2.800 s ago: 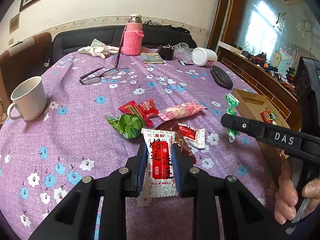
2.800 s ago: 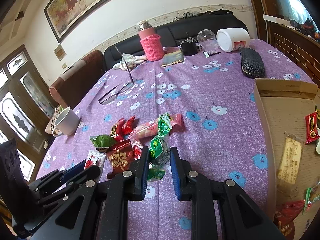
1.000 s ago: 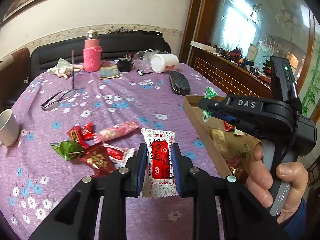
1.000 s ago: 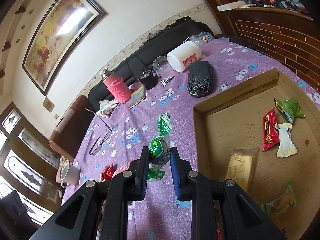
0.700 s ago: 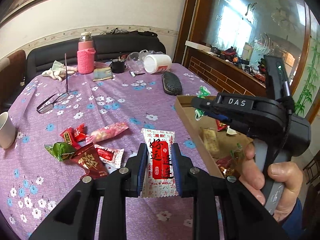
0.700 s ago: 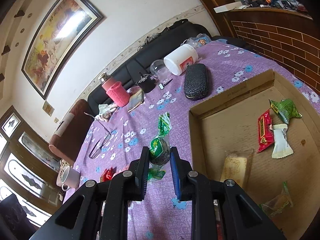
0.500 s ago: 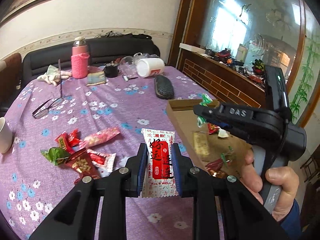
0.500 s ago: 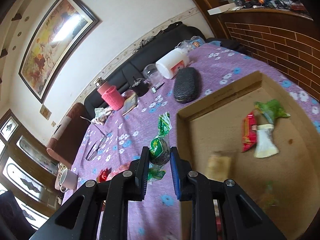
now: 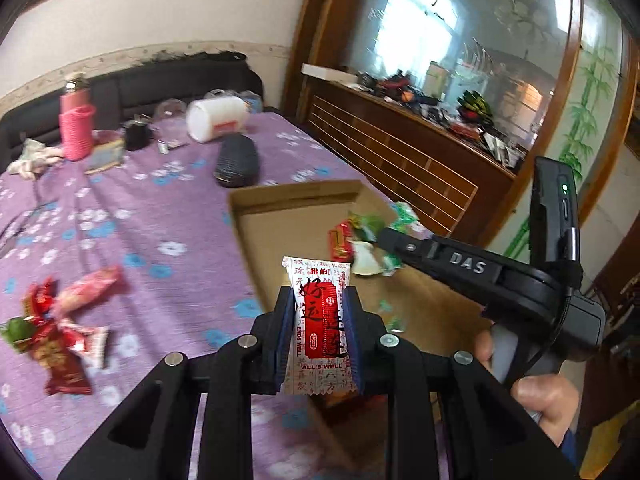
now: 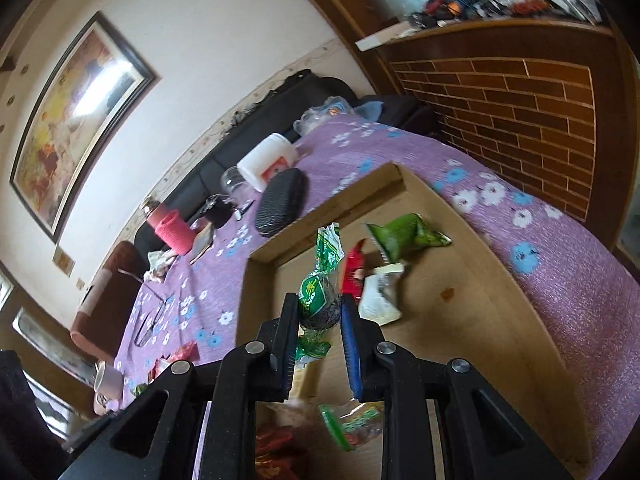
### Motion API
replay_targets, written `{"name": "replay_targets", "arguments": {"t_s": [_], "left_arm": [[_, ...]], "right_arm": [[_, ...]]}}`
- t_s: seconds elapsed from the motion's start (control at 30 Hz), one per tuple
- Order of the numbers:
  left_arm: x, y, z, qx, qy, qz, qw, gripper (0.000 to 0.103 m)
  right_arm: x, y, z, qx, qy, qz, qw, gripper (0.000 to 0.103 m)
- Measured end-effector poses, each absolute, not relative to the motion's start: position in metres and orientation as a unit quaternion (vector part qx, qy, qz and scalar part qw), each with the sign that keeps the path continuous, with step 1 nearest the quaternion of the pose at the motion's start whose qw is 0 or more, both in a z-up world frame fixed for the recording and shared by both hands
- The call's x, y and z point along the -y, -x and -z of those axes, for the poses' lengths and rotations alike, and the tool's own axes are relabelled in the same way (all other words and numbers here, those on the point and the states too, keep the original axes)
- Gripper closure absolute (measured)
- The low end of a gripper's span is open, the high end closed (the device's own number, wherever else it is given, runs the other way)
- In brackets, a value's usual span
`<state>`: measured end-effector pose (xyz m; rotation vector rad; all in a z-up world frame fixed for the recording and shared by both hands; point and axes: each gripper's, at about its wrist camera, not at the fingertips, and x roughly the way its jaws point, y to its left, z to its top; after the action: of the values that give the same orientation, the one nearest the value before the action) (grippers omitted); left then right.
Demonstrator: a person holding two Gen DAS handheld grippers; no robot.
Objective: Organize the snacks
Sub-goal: 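Carry the white sachet in the left tool and green candy in the right tool to the tray, then open the left tool dropping the white sachet while the right tool releases the green candy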
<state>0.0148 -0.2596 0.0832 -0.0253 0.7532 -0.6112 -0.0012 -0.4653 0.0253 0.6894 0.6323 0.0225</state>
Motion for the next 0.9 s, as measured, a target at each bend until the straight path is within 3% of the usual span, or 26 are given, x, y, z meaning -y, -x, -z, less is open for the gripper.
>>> {"name": "replay_targets", "arguments": {"t_s": [0.27,0.9], "left_arm": [[0.304,-0.023,-0.050,-0.393,-0.008,0.323,0.861,0.080],[0.305,-0.036,-0.029,-0.408,0.003,0.332,0.851,0.079]], "right_arm": [[0.487,-0.005,-0.005,-0.341,-0.364,0.031,0.866,0.081],[0.480,-0.008,-0.002,-0.357,-0.330,0.054,0.872,0.080]]}}
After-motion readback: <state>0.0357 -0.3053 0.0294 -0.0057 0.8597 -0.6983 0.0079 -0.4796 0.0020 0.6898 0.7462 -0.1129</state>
